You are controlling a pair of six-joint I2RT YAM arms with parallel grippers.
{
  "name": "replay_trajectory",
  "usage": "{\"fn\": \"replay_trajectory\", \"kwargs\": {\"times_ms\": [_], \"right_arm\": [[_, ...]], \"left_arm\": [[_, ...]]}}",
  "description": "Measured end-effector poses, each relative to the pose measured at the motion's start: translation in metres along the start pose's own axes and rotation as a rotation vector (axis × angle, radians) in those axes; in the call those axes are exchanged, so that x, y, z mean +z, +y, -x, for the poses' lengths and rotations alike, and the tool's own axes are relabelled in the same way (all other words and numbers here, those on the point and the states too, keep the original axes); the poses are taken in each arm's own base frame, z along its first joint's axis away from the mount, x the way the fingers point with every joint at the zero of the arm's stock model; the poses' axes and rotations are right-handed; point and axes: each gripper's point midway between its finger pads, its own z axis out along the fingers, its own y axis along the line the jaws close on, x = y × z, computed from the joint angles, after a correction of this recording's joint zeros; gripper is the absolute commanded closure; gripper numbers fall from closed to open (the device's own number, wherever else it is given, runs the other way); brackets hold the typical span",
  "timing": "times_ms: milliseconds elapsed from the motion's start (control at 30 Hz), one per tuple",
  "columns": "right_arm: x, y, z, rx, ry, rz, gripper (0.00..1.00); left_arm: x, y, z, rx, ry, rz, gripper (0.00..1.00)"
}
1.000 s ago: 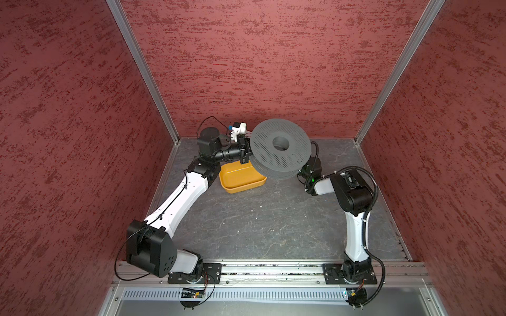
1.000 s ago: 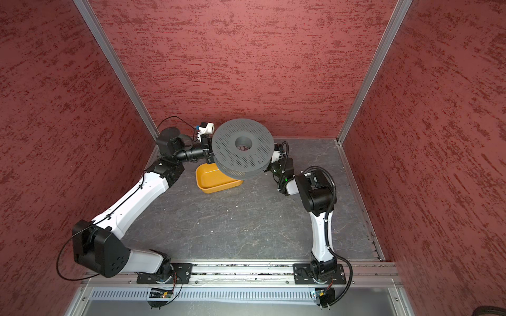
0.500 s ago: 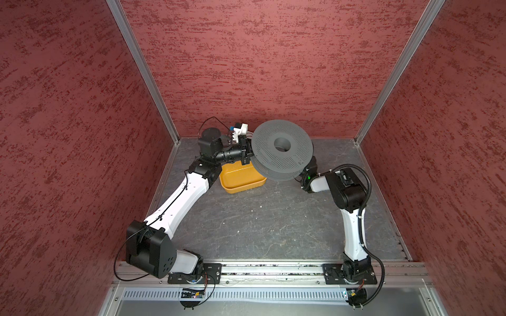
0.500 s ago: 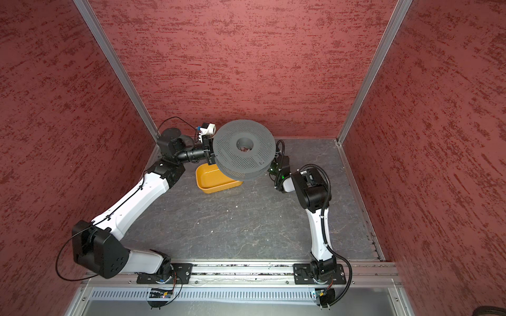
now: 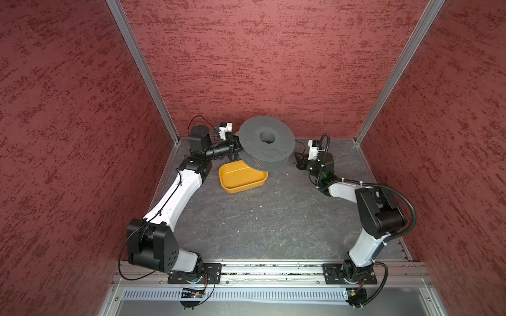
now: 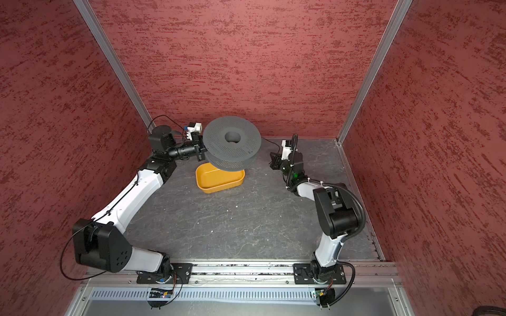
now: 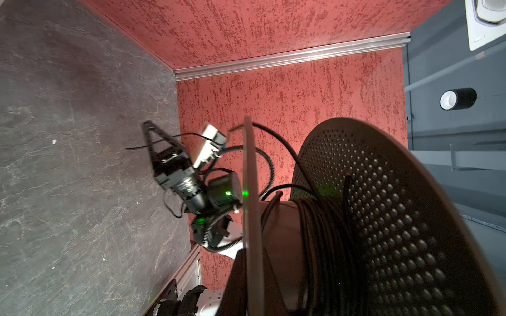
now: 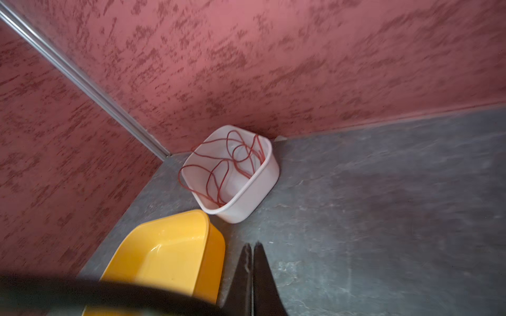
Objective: Wrap the cables
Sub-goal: 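Pull the cable taut below the spool with the right gripper, then carry the cable up over the spool hub toward the left gripper with the right gripper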
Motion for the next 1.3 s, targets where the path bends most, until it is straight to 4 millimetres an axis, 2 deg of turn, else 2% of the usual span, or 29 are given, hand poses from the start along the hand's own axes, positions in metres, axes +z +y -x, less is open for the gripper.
{"fn": "replay_trajectory", "kwargs": {"times_ms": [67, 133, 300, 400, 700, 900, 1000, 1167, 1300], "right_arm": [[-0.01, 0.004, 0.013, -0.033, -0.006, -0.031, 1.0], [-0.017, 0.006, 0.015, -0.068, 0.02, -0.07, 1.0], [-0.032, 0.015, -0.009, -0.173, 0.138, -0.152, 1.0], [-0.044, 0.034, -0.018, -0.265, 0.185, -0.172, 1.0], [-0.075, 0.094, -0.024, -0.605, 0.175, -0.174, 1.0], [-0.096, 0.139, -0.033, -0.838, 0.165, -0.093, 1.0], [-0.099, 0.161, -0.031, -0.917, 0.159, -0.045, 1.0], [-0.092, 0.198, -0.008, -1.016, 0.133, 0.004, 1.0], [-0.077, 0.216, 0.006, -1.07, 0.165, 0.024, 1.0]], "left_arm": [[0.001, 0.014, 0.011, -0.028, -0.019, 0.023, 1.0], [-0.001, 0.027, 0.022, -0.051, -0.051, 0.049, 1.0], [-0.001, 0.049, 0.045, -0.086, -0.118, 0.093, 1.0], [0.0, 0.06, 0.055, -0.104, -0.147, 0.111, 1.0], [0.005, 0.089, 0.074, -0.141, -0.21, 0.17, 1.0], [0.003, 0.096, 0.078, -0.101, -0.237, 0.234, 1.0], [0.003, 0.096, 0.078, -0.073, -0.237, 0.265, 1.0], [0.011, 0.098, 0.063, -0.014, -0.186, 0.321, 1.0], [0.015, 0.103, 0.047, 0.039, -0.129, 0.373, 1.0]]}}
